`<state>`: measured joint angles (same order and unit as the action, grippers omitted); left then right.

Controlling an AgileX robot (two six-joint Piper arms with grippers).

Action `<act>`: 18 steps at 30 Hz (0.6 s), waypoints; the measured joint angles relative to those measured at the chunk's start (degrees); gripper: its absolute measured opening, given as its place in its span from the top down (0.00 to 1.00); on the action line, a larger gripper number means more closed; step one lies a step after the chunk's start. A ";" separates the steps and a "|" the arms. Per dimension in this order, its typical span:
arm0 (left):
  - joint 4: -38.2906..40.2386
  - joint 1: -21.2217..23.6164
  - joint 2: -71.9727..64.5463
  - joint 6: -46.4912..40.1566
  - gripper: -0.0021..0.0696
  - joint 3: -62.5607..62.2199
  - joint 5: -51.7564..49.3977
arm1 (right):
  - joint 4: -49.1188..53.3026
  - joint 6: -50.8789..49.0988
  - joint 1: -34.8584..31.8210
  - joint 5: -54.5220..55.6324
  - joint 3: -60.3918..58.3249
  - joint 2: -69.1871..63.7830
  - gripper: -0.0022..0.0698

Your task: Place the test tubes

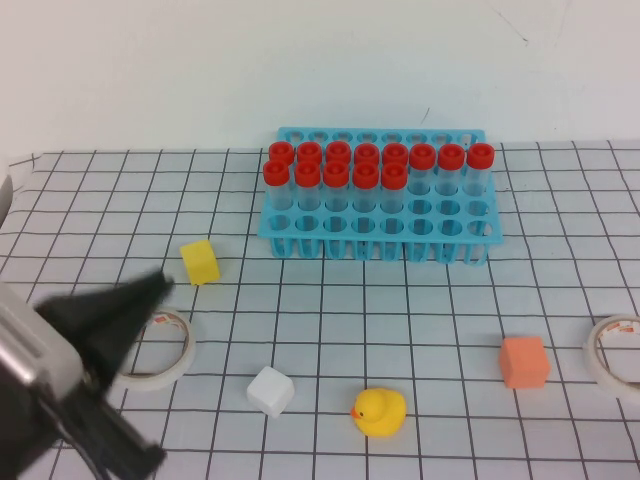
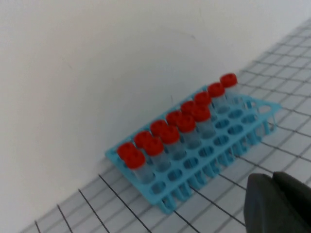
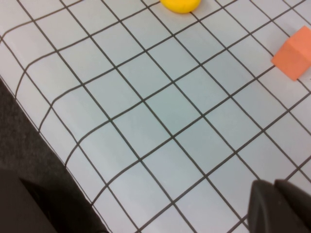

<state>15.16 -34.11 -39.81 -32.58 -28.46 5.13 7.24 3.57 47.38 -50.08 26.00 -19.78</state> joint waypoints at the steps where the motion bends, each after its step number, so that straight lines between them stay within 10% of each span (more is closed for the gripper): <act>1: 0.77 0.00 0.00 0.00 0.97 0.49 -1.59 | 0.00 0.00 0.00 0.00 0.00 0.00 0.97; 12: 0.32 0.36 2.09 -1.52 0.97 2.59 -12.64 | 0.00 0.00 0.00 0.00 0.00 0.00 0.97; 18: 9.98 12.46 11.11 -1.41 0.97 5.32 -13.92 | 0.00 0.00 0.00 0.00 0.00 0.00 0.97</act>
<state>25.14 -21.65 -28.69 -33.98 -23.14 -8.79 7.24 3.57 47.38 -50.08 26.00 -19.78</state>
